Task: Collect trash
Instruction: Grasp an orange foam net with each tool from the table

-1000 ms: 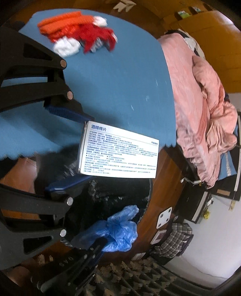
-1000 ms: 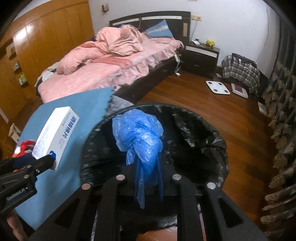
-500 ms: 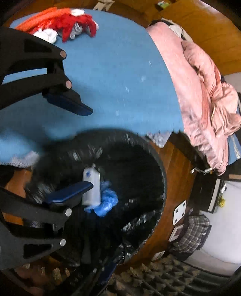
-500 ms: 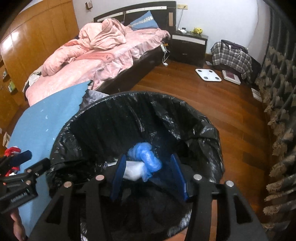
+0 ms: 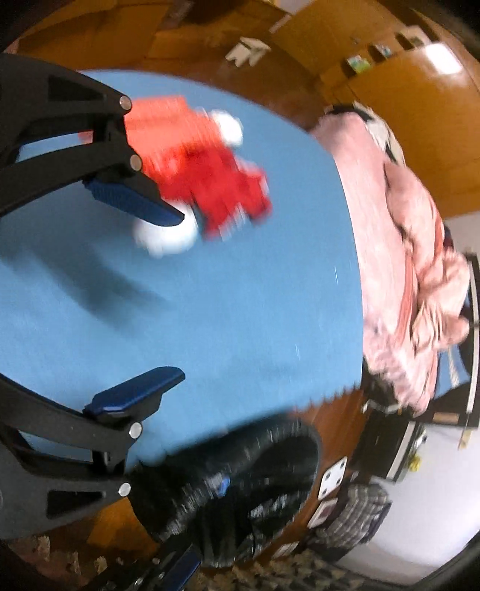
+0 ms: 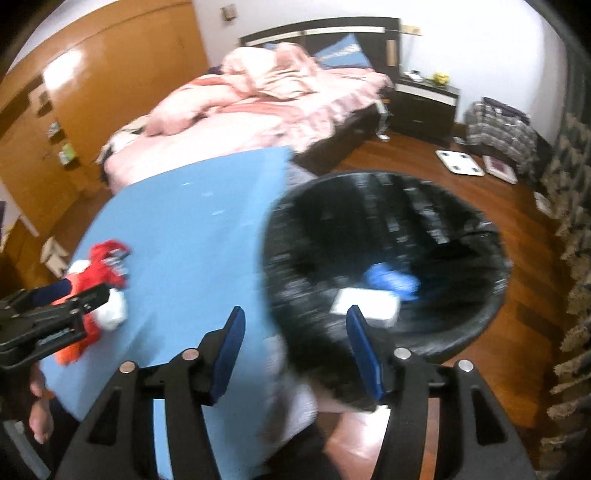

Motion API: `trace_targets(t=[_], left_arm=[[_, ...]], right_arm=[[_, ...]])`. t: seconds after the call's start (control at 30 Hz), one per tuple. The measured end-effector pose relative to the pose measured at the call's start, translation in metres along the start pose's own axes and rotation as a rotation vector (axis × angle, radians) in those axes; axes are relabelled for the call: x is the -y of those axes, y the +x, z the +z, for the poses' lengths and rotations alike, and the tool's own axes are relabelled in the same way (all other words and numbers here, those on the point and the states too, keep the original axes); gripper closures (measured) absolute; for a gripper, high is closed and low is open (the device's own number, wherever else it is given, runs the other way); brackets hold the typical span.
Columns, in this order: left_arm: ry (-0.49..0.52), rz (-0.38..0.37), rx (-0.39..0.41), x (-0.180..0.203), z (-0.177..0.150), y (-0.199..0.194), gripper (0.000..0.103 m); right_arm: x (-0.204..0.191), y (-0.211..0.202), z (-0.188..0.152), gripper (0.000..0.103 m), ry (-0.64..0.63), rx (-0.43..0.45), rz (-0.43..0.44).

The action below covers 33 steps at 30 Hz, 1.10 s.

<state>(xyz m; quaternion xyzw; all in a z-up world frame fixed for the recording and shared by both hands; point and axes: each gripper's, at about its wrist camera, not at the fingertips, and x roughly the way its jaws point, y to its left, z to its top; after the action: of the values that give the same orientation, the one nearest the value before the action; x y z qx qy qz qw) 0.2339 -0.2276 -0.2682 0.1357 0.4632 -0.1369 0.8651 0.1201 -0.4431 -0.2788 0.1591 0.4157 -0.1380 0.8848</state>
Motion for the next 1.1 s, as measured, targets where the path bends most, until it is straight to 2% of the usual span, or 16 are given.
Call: trace_targets(t=[0.2, 0.3, 0.43, 0.63, 0.87, 0.93, 1.0, 1.1], left_arm=[[-0.105, 0.093, -0.007, -0.099, -0.032, -0.012, 0.026], [-0.13, 0.139, -0.011, -0.136, -0.047, -0.011, 0.026], [-0.166, 0.164, -0.04, -0.175, -0.064, 0.0, 0.026], [-0.169, 0.143, -0.064, -0.198, -0.078, 0.021, 0.026], [-0.149, 0.071, -0.09, -0.198, -0.086, 0.051, 0.026], [-0.147, 0.061, -0.11, -0.2, -0.088, 0.061, 0.034], [-0.159, 0.043, -0.136, -0.204, -0.09, 0.07, 0.06], [-0.195, -0.001, -0.143, -0.216, -0.092, 0.072, 0.075]], right_arm=[[-0.077, -0.003, -0.017, 0.047, -0.06, -0.009, 0.079], [-0.114, -0.002, -0.023, 0.047, -0.095, -0.012, 0.116], [-0.151, 0.005, -0.028, 0.047, -0.135, -0.016, 0.146], [-0.199, 0.021, -0.039, 0.047, -0.18, -0.04, 0.179], [-0.221, 0.04, -0.043, 0.047, -0.201, -0.067, 0.177], [-0.225, 0.045, -0.043, 0.047, -0.204, -0.077, 0.175], [-0.229, 0.051, -0.044, 0.047, -0.21, -0.088, 0.173], [-0.235, 0.055, -0.045, 0.047, -0.221, -0.094, 0.182]])
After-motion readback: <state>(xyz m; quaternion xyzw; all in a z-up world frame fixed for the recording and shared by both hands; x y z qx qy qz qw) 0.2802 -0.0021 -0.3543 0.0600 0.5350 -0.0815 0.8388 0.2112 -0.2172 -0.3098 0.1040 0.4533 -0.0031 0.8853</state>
